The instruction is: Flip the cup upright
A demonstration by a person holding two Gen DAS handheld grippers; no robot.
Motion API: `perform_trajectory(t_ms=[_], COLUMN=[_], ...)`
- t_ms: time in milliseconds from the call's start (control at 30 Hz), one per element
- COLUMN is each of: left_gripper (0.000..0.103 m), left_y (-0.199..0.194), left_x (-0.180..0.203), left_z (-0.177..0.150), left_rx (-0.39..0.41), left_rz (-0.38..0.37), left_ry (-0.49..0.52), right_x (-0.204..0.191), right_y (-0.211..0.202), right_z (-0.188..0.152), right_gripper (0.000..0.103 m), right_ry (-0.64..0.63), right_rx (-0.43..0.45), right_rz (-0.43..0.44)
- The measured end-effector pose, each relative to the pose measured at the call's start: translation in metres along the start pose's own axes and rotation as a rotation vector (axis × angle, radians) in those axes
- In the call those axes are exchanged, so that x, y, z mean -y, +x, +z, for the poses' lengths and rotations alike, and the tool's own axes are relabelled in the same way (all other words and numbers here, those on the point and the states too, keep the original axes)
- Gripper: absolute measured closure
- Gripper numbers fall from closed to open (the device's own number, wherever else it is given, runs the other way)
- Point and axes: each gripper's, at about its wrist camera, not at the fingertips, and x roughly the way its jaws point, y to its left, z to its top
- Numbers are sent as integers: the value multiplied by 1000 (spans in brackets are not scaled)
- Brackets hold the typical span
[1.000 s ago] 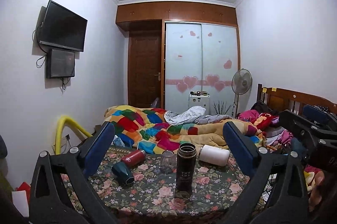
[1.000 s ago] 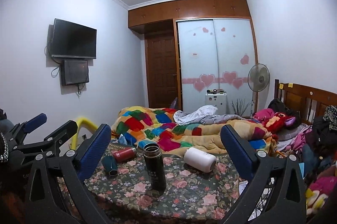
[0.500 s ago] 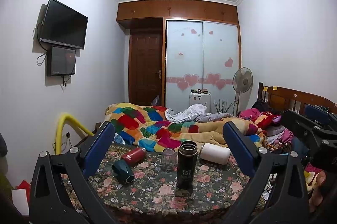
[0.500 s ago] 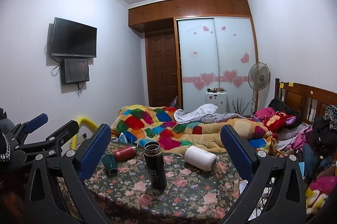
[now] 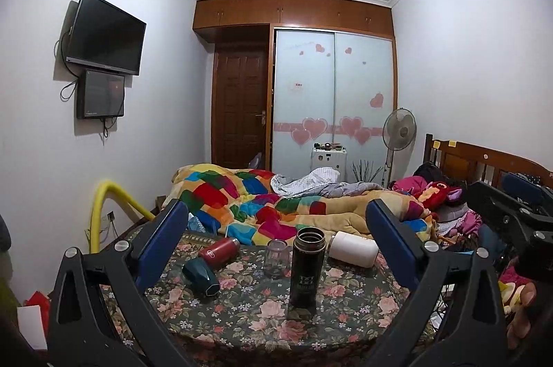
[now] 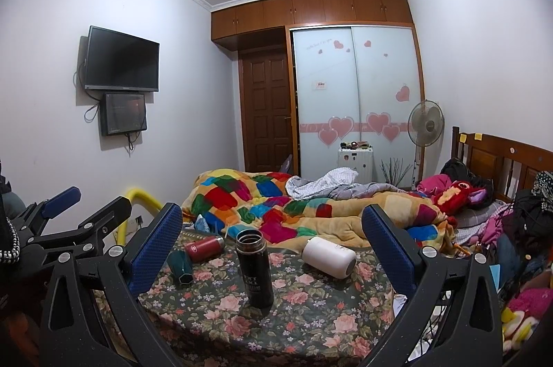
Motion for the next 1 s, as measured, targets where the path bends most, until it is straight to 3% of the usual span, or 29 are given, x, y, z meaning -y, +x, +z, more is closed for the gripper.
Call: perform_trajectory(t_ms=[1000], left_gripper=[0], left_y=[4], left_x=[9], left_z=[-6], left_rx=[-11], left_rz=[-12], left_ry=[-2], right_x=[-1], right_y=[1], right_z=[0], right_gripper=[0], right_ry=[1], right_rx=[-5], right_rz=[1])
